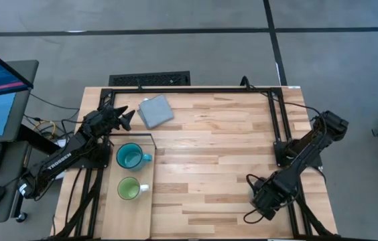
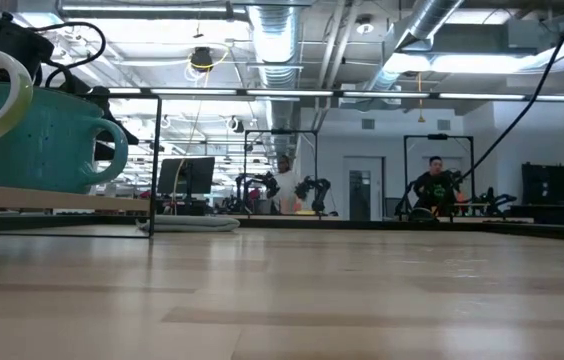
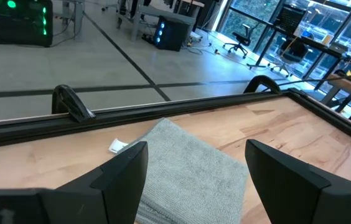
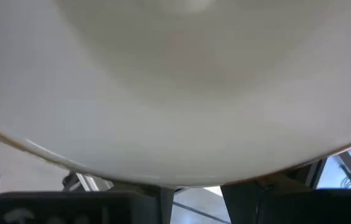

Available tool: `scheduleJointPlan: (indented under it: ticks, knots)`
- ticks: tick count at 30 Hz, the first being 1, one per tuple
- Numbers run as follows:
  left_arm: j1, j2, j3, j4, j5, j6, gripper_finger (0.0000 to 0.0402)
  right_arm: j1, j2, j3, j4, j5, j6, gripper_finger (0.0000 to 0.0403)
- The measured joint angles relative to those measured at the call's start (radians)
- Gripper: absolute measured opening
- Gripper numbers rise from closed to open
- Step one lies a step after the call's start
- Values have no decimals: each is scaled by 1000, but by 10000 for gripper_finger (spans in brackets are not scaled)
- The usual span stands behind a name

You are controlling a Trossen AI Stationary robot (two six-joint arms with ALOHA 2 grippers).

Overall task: Stack small to large cups/mugs on shelf
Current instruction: Put the blue mug on the shelf

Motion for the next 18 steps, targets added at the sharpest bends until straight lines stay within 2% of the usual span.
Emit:
scheduleJointPlan:
  ticks: [9,18]
  knots:
    - [0,0,0,0,0,0,261,-30,0,0,-18,18,-12,133]
    - [0,0,0,0,0,0,261,-60,0,0,-39,13,-93,121]
